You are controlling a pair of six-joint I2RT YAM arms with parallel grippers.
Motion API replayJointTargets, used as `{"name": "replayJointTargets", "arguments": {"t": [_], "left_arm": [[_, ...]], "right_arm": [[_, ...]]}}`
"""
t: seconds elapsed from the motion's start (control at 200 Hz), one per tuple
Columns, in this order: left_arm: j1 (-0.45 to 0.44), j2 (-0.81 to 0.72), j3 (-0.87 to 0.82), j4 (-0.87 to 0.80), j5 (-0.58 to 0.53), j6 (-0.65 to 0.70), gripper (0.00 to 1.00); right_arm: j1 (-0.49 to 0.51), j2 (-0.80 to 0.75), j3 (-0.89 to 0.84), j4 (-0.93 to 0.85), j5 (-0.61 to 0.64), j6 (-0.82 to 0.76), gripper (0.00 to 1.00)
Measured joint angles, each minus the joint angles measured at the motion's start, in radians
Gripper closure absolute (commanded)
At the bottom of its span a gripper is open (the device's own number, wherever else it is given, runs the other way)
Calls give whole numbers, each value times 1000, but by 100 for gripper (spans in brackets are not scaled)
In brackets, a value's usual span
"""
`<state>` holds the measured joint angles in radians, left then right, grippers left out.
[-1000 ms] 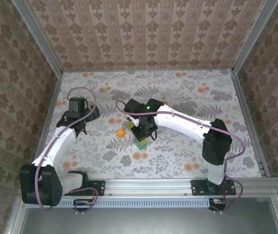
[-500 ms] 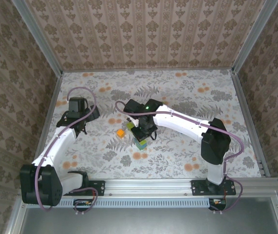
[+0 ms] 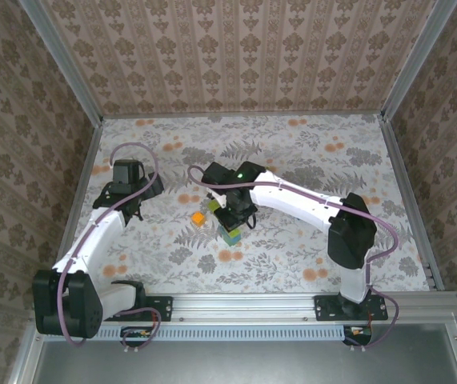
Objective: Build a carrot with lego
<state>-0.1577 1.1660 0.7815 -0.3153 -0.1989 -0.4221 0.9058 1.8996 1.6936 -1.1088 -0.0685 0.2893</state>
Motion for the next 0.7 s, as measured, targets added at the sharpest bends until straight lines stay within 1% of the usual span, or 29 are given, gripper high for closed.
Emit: {"name": "replayJointTargets", "arguments": {"t": [0.53,0.7], "left_arm": [[0,0,0,0,0,0,1],[0,2,0,0,0,0,2]], "right_arm": [[7,28,42,-25,0,-26,91],[10,28,52,-25,0,-29,85]]}}
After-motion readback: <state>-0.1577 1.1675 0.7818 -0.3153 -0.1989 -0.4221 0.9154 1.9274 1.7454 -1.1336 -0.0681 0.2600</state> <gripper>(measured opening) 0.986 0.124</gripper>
